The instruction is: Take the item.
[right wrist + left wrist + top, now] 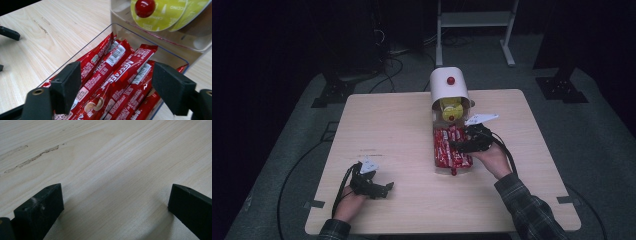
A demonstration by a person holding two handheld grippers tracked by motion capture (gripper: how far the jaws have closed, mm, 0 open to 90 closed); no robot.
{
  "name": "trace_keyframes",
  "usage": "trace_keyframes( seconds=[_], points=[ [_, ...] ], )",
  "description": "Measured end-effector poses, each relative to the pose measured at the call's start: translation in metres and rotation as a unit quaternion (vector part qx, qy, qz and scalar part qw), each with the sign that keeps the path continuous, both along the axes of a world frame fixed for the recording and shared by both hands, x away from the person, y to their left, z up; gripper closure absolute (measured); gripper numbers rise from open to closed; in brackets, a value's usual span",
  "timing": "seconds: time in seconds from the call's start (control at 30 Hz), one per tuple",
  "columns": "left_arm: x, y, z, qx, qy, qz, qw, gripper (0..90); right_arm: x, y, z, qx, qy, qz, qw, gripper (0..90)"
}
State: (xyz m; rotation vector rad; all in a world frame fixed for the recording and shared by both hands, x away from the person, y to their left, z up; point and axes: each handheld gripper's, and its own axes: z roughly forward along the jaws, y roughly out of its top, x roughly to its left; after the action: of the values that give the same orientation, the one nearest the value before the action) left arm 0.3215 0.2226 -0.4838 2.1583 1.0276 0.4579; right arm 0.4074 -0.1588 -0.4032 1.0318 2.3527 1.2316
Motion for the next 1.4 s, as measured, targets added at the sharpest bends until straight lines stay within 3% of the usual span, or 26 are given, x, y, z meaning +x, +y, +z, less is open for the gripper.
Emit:
trace_keyframes(
  seconds=[0.47,0.73,0.93,1.4],
  points=[
    [0.0,0.0,0.0,0.002,0.0,-0.001,1.0,0.0,0.003,0.007,-0.009,-0.014,0.007,0.008,0.9998,41.6],
    [0.0,0.0,0.0,0.002,0.0,-0.001,1.0,0.0,0.004,0.008,-0.014,-0.017,0.006,-0.009,0.9998,54.0],
    [0.0,0.0,0.0,0.002,0.0,-0.001,1.0,0.0,0.004,0.01,-0.017,-0.034,0.012,-0.023,0.9991,58.1],
    [0.0,0.0,0.0,0.002,0.001,-0.001,1.0,0.0,0.005,0.004,-0.013,-0.009,0.042,-0.034,0.9985,79.3]
  ],
)
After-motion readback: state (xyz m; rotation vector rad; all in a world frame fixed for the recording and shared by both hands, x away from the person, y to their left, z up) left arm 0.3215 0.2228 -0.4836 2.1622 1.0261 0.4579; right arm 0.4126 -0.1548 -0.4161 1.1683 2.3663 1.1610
